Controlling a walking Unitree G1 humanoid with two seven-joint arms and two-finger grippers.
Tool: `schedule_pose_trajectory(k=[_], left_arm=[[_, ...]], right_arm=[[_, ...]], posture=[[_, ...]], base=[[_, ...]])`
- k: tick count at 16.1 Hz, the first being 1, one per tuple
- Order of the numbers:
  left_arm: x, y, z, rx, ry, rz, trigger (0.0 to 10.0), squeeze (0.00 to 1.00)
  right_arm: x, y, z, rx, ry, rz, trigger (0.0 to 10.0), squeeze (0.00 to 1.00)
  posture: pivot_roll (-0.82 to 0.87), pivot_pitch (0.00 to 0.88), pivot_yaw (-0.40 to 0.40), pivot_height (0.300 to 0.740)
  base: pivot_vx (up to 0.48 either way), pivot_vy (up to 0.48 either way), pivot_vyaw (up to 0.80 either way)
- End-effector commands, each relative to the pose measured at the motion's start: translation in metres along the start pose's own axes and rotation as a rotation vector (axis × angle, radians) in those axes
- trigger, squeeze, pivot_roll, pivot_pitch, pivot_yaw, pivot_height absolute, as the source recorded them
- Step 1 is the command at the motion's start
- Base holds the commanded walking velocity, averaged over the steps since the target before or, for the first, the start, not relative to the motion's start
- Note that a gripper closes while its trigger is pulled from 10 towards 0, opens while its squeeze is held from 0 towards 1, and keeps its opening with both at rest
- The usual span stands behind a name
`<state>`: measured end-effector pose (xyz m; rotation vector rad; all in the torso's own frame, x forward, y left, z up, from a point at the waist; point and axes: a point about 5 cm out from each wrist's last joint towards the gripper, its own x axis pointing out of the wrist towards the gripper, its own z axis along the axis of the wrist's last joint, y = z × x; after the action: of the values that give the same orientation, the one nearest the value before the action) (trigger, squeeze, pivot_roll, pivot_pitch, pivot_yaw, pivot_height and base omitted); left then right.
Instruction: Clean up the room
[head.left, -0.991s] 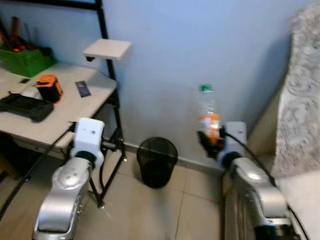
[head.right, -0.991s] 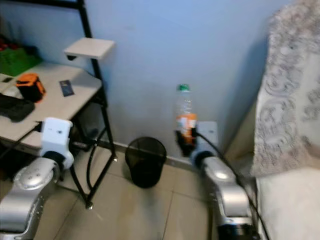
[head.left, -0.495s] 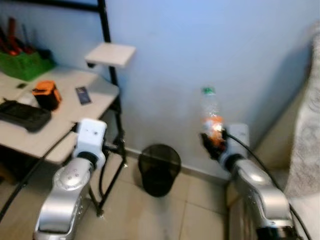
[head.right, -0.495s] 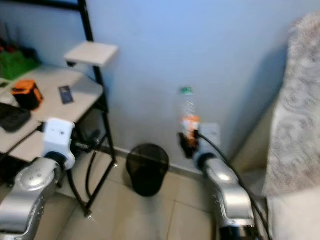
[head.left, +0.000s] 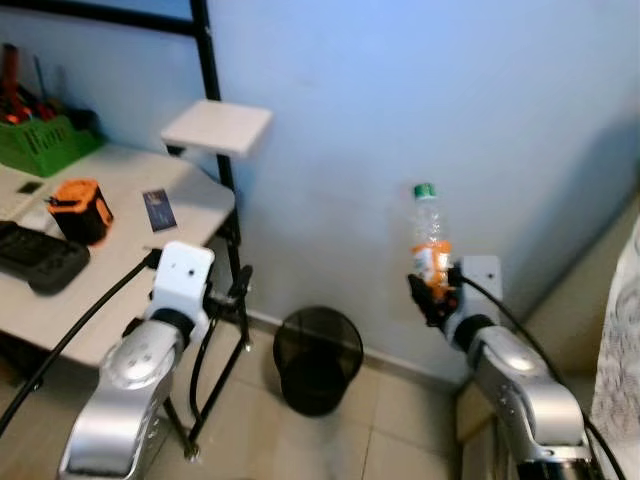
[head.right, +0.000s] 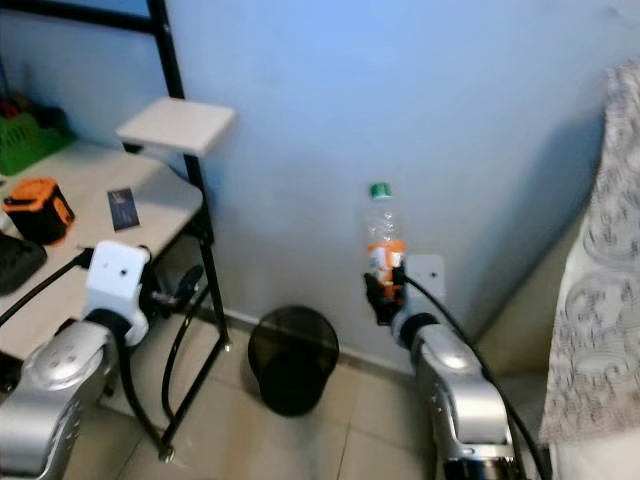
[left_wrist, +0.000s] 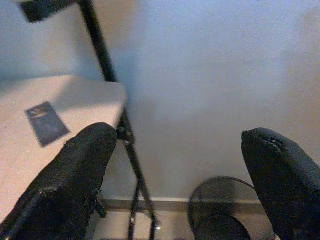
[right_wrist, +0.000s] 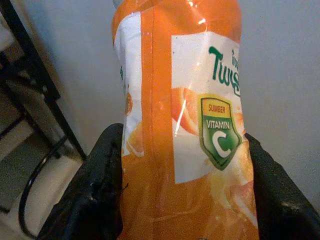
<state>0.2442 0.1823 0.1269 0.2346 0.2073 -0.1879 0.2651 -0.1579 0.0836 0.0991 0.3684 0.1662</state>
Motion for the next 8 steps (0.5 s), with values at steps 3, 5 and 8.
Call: schedule_pose_trajectory(k=[3,5,8], left_arm=[[-0.0031,0.0042,-0.0015,0.045,0.009,-0.006,10.0,0.00],[-0.0048,0.0022,-0.0018,0.051,0.007,-0.023,10.0,0.00],[-0.0024,-0.0008,-0.0001,0.070,0.003,-0.071,10.0,0.00]], right_arm=[[0.0055,0.0049,0.0019,-0.023,0.010,0.031,10.0,0.00],[0.0060,0.0049,0.0015,-0.036,0.017,0.045,10.0,0.00],[0.0106,0.0064,-0.0021,-0.110,0.071,0.074,10.0,0.00]], posture=[[0.05,0.000,-0.063,0.740],[0.06,0.000,-0.071,0.740],[0.06,0.000,-0.073,0.740]], base=[[0.329,0.000,0.00],[0.328,0.000,0.00],[0.329,0.000,0.00]])
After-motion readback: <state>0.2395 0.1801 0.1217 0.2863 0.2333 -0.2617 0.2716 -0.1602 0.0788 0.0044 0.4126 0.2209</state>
